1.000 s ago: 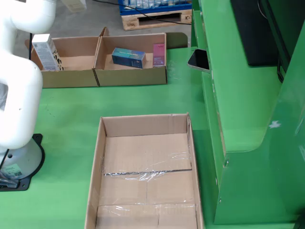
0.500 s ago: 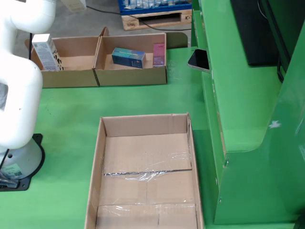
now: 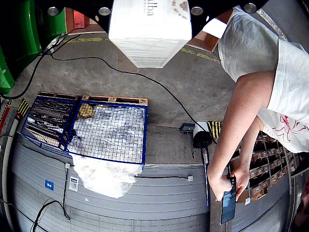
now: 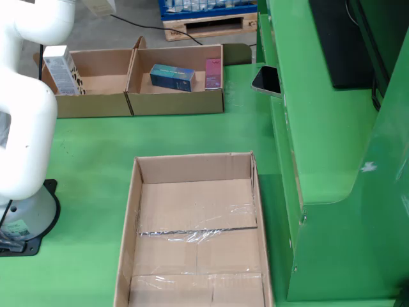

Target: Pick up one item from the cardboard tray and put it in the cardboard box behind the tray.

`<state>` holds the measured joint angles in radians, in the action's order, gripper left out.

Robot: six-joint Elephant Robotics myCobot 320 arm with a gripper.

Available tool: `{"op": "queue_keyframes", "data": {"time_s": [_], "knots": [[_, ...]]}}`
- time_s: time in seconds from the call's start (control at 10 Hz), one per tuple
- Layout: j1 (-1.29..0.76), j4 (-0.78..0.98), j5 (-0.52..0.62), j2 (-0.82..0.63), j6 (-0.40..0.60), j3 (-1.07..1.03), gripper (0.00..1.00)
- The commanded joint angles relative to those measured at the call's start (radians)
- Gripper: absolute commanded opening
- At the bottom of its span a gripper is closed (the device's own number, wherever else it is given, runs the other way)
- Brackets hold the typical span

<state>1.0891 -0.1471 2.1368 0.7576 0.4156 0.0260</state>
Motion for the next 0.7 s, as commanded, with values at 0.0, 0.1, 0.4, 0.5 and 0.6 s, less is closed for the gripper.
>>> {"op": "queue_keyframes", "data": {"time_s": [0.0, 0.1, 0.4, 0.5, 0.6], "knots": [[0.006, -0.011, 0.01, -0.036, 0.007, -0.026, 0.0], [0.006, -0.011, 0.01, -0.036, 0.007, -0.026, 0.0], [0.028, -0.063, -0.051, -0.019, 0.006, -0.026, 0.0], [0.055, -0.115, -0.133, -0.002, 0.011, -0.026, 0.0], [0.055, -0.115, -0.133, -0.002, 0.011, -0.026, 0.0]]}}
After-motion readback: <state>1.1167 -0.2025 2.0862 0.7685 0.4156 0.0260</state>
